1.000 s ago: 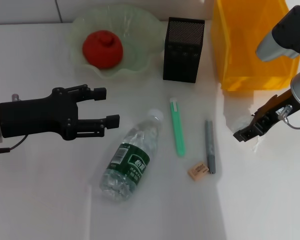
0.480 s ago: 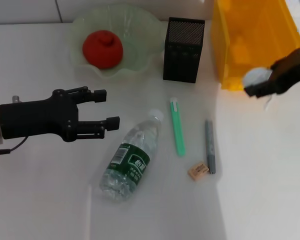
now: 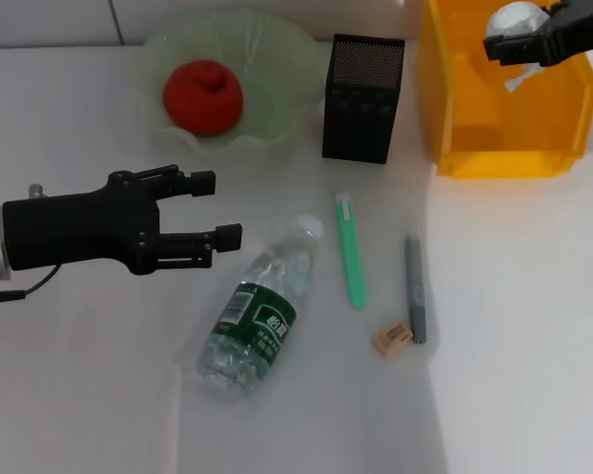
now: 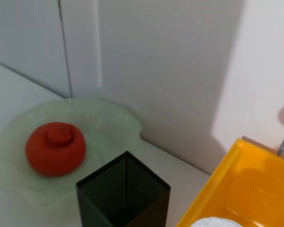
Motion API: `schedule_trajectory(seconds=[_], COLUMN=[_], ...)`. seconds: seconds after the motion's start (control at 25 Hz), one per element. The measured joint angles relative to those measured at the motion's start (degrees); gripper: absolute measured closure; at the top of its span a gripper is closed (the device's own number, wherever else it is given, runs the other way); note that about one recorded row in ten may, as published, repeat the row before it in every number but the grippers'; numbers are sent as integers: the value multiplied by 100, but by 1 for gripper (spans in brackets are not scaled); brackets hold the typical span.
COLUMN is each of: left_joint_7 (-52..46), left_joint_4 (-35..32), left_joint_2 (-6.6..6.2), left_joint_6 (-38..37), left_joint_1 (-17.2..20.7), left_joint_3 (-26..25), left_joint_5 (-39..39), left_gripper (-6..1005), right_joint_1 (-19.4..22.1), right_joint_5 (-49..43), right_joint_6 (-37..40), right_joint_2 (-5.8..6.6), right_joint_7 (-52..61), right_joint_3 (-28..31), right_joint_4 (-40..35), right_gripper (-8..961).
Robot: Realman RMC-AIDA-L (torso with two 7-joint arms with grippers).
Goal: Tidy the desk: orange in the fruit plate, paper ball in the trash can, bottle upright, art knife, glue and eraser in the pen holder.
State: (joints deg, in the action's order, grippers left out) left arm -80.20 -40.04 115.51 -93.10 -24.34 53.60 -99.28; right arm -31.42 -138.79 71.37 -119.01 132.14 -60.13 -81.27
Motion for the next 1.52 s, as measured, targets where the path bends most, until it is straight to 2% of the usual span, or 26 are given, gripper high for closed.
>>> schedule_trajectory(seconds=[0.2,0.36,0.44,0.48,0.52,0.56,0.6,0.64,0.68,0.72,0.76,0.84,0.88,0.92,1.04,1.08,1.12,1.16,1.2,1.28,1.32,1.36,1.4,1.52], left_joint_7=[-53,-137,-506,-894,-894,-1131,-1292,-1642,-2355,-2355,-2669,-3467,-3792,-4200,-5349,-6036,-6036,-6307,-6591,-7123,-7123,-7218,-7328,-7362], left_joint_4=[-1,-7,-116,-343,-343,-536,-671,-988,-1617,-1617,-1926,-2705,-3006,-3298,-3816,-3858,-3858,-3796,-3715,-3359,-3359,-3224,-2955,-2580], left_joint_2=[-3,-1,5,8,8,11,16,25,58,58,85,190,230,270,295,299,299,310,326,350,350,354,356,362], left_joint_6=[-4,-24,-50,-52,-52,-47,-48,-50,-63,-63,-67,-70,-60,-44,139,273,273,316,360,558,558,648,804,956], left_joint_1=[0,-9,-51,-70,-70,-78,-77,-80,-114,-114,-143,-249,-302,-371,-668,-978,-978,-1121,-1277,-1686,-1686,-1789,-1971,-2155], left_joint_3=[0,-49,-151,-172,-172,-162,-148,-117,-42,-42,11,221,345,544,1334,1803,1803,1948,2102,2511,2511,2632,2785,2815], left_joint_5=[3,5,6,-6,-6,-18,-44,-138,-420,-420,-603,-1151,-1402,-1651,-2242,-2576,-2576,-2712,-2842,-2983,-2983,-2988,-2997,-3003], left_gripper=[139,139,139,139,139,139,139,139,139,139,139,139,139,139,139,139,139,139,139,139,139,139,139,139], right_joint_1=[45,264,531,924,1119,1119,1322,1522,1871,2015,2015,2264,2440,2440,2601,2600,2600,2549,2549,2434,2408,2408,2399,2396], right_joint_5=[5,235,647,1238,1538,1538,1869,2167,2661,2909,2909,3319,3636,3636,3922,3998,3998,4003,4003,3975,3956,3956,3937,3924], right_joint_6=[-273,-243,-140,31,136,136,254,426,780,959,959,1292,1628,1628,2113,2438,2438,2798,2798,3252,3370,3370,3500,3593], right_joint_2=[-15,-20,-15,-15,-17,-17,-21,-27,-41,-45,-45,-47,-43,-43,-32,-24,-24,-17,-17,-10,-9,-9,-1,23], right_joint_7=[-4,16,1,-159,-270,-270,-401,-552,-939,-1177,-1177,-1628,-2099,-2099,-2918,-3529,-3529,-4108,-4108,-4859,-5076,-5076,-5466,-5800], right_joint_3=[9,50,61,96,125,125,166,229,383,457,457,567,676,676,843,1023,1023,1278,1278,1715,1853,1853,1984,1985], right_joint_4=[173,9,-237,-594,-733,-733,-861,-919,-891,-760,-760,-390,39,39,848,1438,1438,2045,2045,2846,3065,3065,3370,3596], right_gripper=[252,178,141,122,120,118,116,114,112,112,112,111,111,112,114,115,114,114,114,114,114,114,114,115])
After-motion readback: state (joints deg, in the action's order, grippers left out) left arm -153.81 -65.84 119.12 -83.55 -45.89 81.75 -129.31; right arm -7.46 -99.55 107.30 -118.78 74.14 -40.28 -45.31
